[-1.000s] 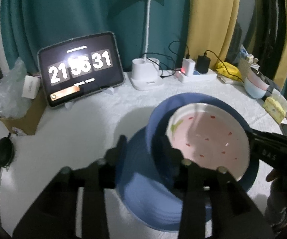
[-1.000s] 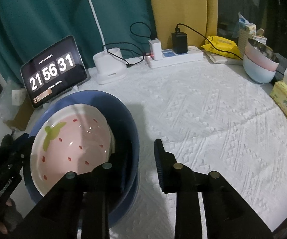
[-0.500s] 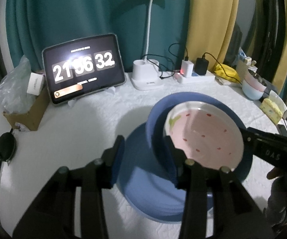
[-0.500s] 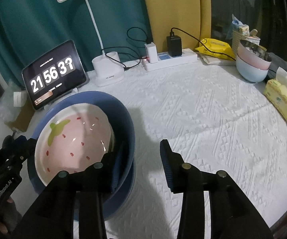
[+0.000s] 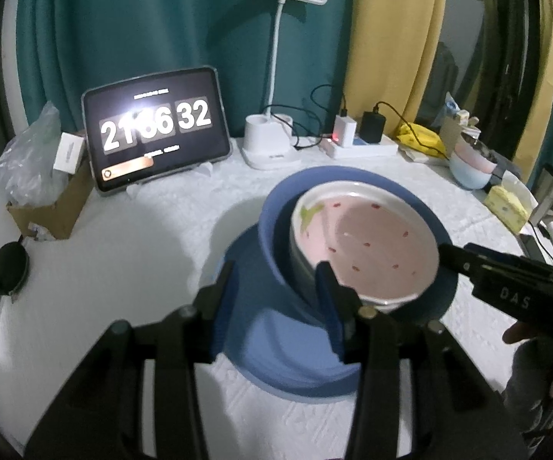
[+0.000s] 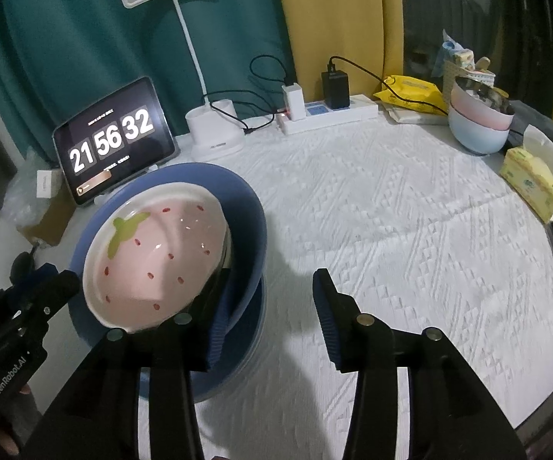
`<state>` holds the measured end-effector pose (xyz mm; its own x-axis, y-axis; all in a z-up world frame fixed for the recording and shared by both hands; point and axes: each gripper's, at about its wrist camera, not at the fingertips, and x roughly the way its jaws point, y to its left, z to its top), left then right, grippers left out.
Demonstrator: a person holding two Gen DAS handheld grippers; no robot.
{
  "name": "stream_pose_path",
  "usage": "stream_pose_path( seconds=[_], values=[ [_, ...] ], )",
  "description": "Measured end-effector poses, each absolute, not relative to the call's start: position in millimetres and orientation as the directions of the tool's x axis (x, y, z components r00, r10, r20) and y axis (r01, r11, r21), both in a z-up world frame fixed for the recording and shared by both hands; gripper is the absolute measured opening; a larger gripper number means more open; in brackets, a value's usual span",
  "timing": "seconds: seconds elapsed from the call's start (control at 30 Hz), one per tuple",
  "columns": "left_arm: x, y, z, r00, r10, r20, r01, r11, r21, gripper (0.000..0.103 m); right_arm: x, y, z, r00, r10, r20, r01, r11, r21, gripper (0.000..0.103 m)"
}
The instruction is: Organize plates and bowls
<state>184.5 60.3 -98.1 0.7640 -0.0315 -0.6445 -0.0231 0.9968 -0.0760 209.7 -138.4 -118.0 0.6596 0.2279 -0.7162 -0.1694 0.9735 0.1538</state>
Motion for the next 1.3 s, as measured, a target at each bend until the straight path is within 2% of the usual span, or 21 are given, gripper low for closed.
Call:
stream_pose_path(
  seconds=[0.53, 0.6, 0.63, 1.3],
  values=[
    [149.7, 42.0, -90.8, 0.792, -0.022, -0.611, -0.015, 0.998, -0.055, 0.045, 176.5, -149.5, -109.9, 0.685, 0.230, -0.692, -0.176, 0.973, 0.150, 0.052],
    [145.5, 39.2, -90.0, 0.794, -0.017, -0.607, -0.015, 0.999, -0.048, 0.078, 172.2, -152.8, -109.6, 0.688, 0.228, -0.689, -0.173, 0.973, 0.150, 0.052],
    [141.9, 38.5, -88.7, 0.800, -0.023, -0.600, -0.012, 0.998, -0.054, 0.097, 171.1, -153.7, -109.4, 0.689, 0.228, -0.688, -0.173, 0.974, 0.150, 0.052],
    [97.0, 20.1, -53.4, 0.866, -0.018, -0.499, -0.003, 0.999, -0.041, 0.097, 129.1, -175.0, -80.9, 0.751, 0.223, -0.621, -0.173, 0.975, 0.141, 0.053]
  ],
)
